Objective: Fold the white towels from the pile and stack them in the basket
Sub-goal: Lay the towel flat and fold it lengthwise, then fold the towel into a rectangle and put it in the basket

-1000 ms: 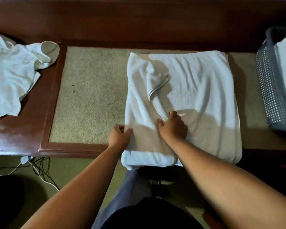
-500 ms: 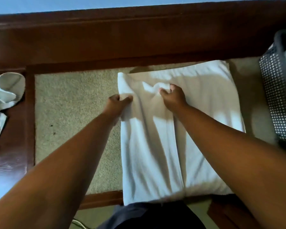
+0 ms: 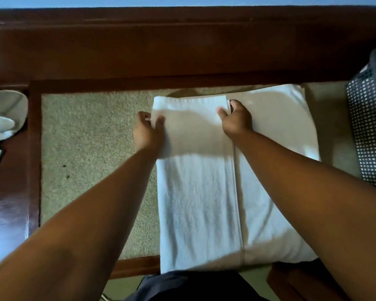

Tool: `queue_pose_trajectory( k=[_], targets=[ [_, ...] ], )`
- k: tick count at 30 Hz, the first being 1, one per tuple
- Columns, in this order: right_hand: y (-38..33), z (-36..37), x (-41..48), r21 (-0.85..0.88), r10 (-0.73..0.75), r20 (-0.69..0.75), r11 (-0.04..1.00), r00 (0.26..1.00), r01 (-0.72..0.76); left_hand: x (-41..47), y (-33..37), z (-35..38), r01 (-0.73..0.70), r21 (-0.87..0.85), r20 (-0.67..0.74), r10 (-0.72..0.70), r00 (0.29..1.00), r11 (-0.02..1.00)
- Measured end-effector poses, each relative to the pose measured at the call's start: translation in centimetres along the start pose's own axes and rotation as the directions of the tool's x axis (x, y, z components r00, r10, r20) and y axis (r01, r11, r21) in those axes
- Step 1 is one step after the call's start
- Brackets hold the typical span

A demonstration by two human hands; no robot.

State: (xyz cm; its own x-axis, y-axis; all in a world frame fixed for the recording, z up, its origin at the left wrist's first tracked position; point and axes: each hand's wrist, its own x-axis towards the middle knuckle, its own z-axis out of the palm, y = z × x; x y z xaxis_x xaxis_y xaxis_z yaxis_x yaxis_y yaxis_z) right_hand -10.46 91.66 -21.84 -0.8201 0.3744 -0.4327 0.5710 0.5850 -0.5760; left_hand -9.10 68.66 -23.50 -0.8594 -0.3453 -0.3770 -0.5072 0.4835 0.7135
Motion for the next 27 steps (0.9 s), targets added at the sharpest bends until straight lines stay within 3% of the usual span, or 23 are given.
queue_pose_trajectory(
  k=[2, 5, 8, 10, 11, 15, 20, 25, 27],
  targets=[
    [0.9, -0.5, -1.5, -0.044, -0.003, 0.057, 0.999, 0.998, 0.006, -1.7, -0.5, -0.5, -0.179, 0.164, 0.047, 0.174, 0.984, 0.970],
    [4.8, -0.5, -5.5, -0.104, -0.059, 0.074, 0.992, 0.996, 0.066, -6.3, -3.2, -0.5, -0.445, 0.472, 0.263, 0.361, 0.895, 0.761],
    [11.0, -0.9, -10.9, -0.222, -0.216, 0.019, 0.951, 0.976, 0.215, -12.6, -7.9, 0.1, -0.717, 0.458, 0.494, 0.520, 0.697, 0.526],
    [15.5, -1.8, -14.5, -0.292, -0.258, 0.007, 0.924, 0.966, 0.248, -17.3, -11.3, 0.9, -0.800, 0.401, 0.592, 0.540, 0.598, 0.447],
    [17.6, -2.5, -16.2, -0.319, -0.254, -0.006, 0.917, 0.967, 0.239, -19.8, -12.4, 1.5, -0.793, 0.401, 0.609, 0.514, 0.604, 0.458],
    [24.9, -6.0, -21.7, -0.368, -0.123, -0.066, 0.925, 0.990, 0.090, -27.4, -14.3, 3.6, -0.664, 0.524, 0.580, 0.347, 0.737, 0.533],
    [30.5, -10.3, -24.0, -0.354, 0.079, -0.122, 0.928, 0.989, -0.118, -29.2, -12.0, 4.6, -0.572, 0.593, 0.559, 0.222, 0.799, 0.566],
    [31.9, -12.5, -22.9, -0.063, 0.261, -0.190, 0.959, 0.946, -0.277, -29.0, -9.3, 5.4, -0.516, 0.640, 0.549, 0.131, 0.826, 0.569],
    [32.0, -12.9, -22.3, -0.038, 0.304, -0.175, 0.948, 0.936, -0.315, -30.0, -8.7, 5.5, -0.477, 0.638, 0.540, 0.090, 0.837, 0.605]
  ],
)
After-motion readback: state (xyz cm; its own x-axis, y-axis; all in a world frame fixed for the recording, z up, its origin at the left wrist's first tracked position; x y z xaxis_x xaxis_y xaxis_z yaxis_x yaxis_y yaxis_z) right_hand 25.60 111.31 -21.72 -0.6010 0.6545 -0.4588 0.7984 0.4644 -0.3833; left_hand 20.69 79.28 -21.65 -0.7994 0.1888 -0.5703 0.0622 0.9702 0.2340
